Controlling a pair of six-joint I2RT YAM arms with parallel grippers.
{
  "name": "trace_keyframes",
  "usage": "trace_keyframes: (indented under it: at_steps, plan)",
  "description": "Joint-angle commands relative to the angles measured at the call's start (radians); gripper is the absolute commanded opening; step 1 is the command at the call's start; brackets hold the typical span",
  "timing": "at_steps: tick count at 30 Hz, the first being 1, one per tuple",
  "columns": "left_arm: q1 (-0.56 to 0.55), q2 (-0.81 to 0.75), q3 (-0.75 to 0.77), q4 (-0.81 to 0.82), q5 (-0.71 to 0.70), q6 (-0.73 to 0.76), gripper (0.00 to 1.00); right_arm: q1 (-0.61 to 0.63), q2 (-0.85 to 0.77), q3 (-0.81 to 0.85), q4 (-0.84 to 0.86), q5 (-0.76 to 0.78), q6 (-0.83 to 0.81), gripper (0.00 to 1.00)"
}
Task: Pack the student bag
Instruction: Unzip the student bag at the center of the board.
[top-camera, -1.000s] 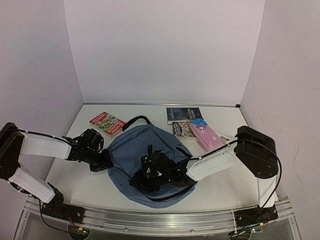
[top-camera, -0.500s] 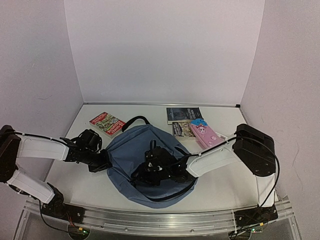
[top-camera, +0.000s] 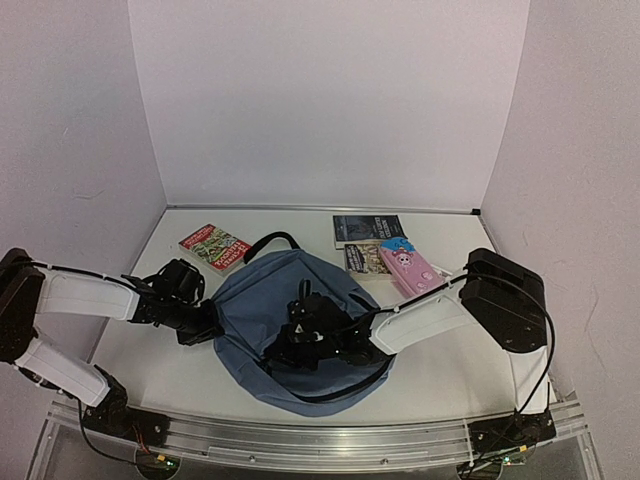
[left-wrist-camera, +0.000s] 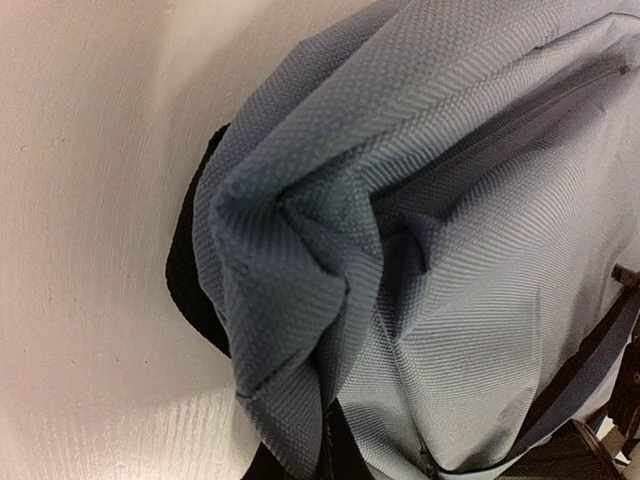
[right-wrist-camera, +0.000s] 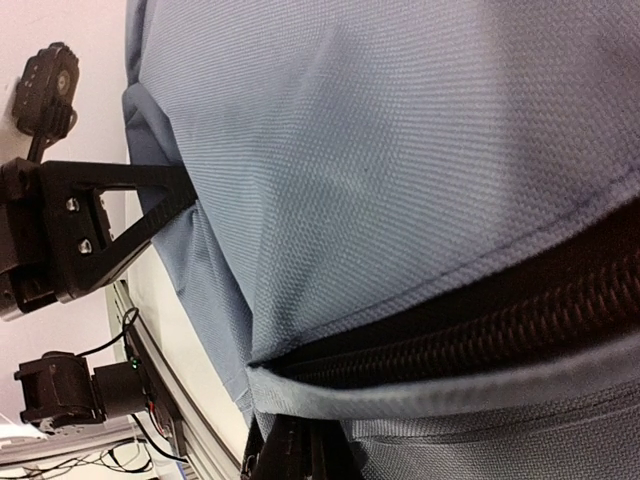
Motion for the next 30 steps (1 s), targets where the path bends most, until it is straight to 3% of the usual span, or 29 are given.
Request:
trace_keyframes:
  at_steps: [1,20,30]
  plan:
    - [0.004,0.018,0.026,-0.017,-0.019,0.011,0.0,0.001,-0.025,-0.009,0.036,0.001,0.0,0.0]
    - [0.014,-0.005,0.014,-0.075,-0.11,-0.057,0.0,0.008,-0.196,-0.184,0.059,-0.004,-0.01,0.0]
    - [0.026,-0.03,0.004,-0.085,-0.12,-0.058,0.0,0.032,-0.268,-0.197,-0.033,0.017,-0.064,0.0]
